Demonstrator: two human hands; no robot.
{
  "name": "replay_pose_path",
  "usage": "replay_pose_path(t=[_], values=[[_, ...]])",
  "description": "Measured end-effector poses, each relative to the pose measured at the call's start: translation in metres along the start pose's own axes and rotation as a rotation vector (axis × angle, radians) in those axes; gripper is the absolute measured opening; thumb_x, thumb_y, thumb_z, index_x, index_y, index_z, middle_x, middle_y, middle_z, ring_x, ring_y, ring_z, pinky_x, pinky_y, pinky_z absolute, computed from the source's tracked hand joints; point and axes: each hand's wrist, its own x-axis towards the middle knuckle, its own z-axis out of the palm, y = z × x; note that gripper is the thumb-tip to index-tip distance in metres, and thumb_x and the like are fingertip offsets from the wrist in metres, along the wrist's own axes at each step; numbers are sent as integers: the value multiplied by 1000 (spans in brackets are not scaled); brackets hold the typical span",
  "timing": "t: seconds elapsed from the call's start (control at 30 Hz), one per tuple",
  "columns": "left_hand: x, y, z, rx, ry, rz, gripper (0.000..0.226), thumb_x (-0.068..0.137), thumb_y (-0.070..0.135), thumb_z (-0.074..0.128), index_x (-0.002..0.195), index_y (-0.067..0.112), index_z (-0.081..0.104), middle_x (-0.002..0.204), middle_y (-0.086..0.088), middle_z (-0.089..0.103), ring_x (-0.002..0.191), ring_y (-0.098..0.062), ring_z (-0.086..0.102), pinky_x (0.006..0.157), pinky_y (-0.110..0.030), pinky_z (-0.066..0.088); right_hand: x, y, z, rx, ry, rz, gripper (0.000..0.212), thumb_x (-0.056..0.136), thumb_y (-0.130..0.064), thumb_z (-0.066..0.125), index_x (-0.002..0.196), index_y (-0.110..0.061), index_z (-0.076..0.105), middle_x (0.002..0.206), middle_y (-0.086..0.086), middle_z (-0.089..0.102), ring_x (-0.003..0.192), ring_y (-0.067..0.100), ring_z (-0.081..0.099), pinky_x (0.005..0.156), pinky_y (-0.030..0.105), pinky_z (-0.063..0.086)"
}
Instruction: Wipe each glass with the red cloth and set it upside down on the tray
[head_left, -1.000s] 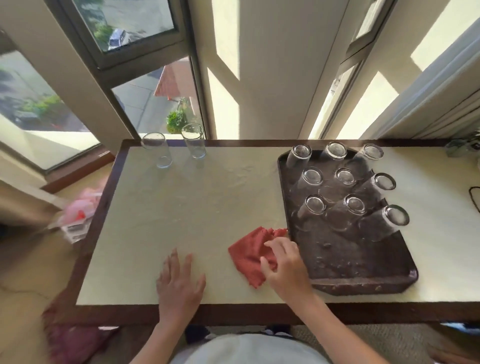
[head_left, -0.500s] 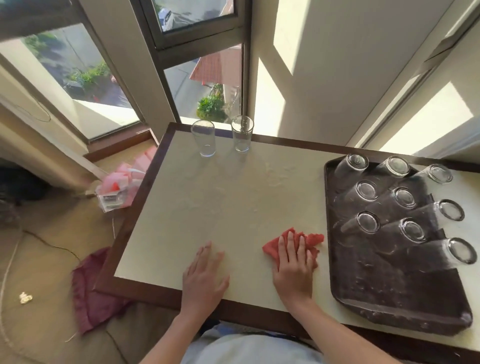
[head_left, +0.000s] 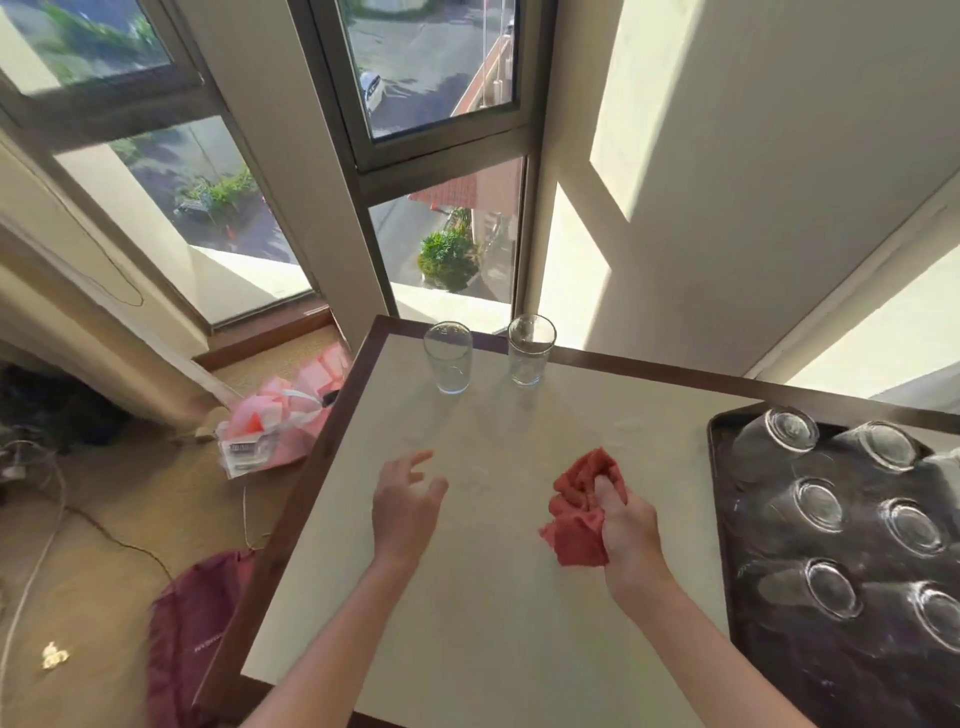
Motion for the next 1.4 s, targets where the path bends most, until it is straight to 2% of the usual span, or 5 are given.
replay_pose_path(t=[0.27, 0.43, 1.03, 1.2, 1.4], values=[[120, 59, 32, -91, -15, 4, 100, 69, 33, 88, 149, 19, 29, 153, -2, 38, 138, -21, 40, 114, -40, 36, 1, -27, 26, 217, -173, 98, 31, 103, -16, 37, 114, 7, 56, 94, 27, 57, 79, 35, 55, 84, 79, 37], [147, 65, 48, -89, 7, 100, 88, 69, 30, 88, 141, 22, 39, 142, 3, 52, 133, -18, 47, 106, -30, 35, 3, -14, 14, 289, -152, 158, 32, 101, -18, 39, 114, 5, 57, 95, 27, 59, 79, 36, 55, 86, 86, 30], [-102, 55, -1, -587, -420, -93, 85, 52, 67, 72, 125, 27, 55, 119, -5, 65, 96, -15, 66, 79, -26, 49, -118, 5, -3, -261, -218, -290, 32, 95, -34, 51, 125, -32, 63, 118, -7, 71, 73, 15, 65, 57, 29, 53], [-150, 74, 3, -709, -446, -19, 84, 59, 65, 75, 129, 26, 51, 125, 3, 45, 112, 2, 61, 96, -25, 51, -148, 17, -14, -650, -343, -663, 69, 88, -67, 43, 149, -54, 14, 158, -26, 23, 142, 14, 38, 112, 40, 41], [-193, 96, 9, -757, -515, -19, 68, 78, 63, 69, 125, 19, 48, 125, 6, 63, 111, -11, 68, 88, -31, 56, -145, -21, -30, -272, -372, -497, 108, 64, -83, 62, 147, -19, 37, 104, -4, 64, 79, 0, 69, 65, 14, 53]])
